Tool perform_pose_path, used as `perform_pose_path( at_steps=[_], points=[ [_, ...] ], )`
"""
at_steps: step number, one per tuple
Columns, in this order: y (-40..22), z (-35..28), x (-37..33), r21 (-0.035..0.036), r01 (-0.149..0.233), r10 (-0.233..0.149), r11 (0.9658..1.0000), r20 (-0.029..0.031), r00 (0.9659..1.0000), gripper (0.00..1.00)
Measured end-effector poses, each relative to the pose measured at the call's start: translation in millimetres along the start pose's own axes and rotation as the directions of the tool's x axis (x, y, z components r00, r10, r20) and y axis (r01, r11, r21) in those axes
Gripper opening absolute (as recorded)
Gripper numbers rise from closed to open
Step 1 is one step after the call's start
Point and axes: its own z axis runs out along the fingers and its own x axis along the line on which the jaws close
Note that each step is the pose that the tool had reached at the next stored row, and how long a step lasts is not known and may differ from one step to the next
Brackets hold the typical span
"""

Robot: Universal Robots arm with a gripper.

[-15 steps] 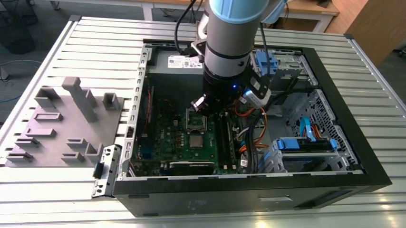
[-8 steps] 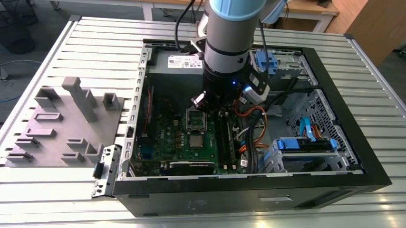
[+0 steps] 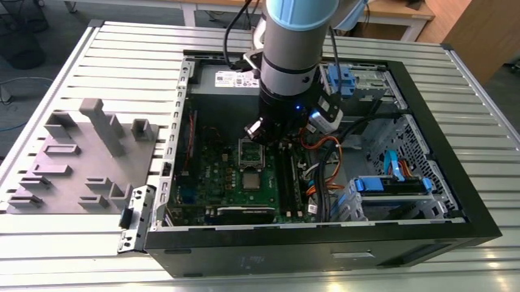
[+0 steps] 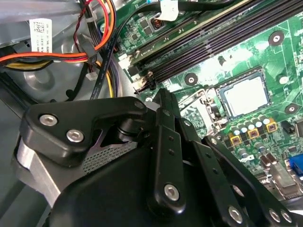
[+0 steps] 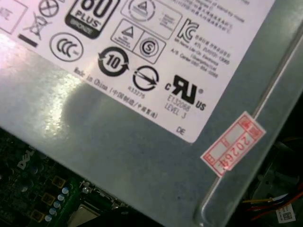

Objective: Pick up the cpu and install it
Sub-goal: 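Close the cpu cover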

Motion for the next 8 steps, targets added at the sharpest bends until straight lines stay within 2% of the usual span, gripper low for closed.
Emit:
perform_pose_path(
  at_steps=[8],
  points=[
    [4.1, 1.0, 5.4, -0.0004, 0.000, 0.000, 1.0000, 0.0009, 1.0000, 0.11]
  ],
)
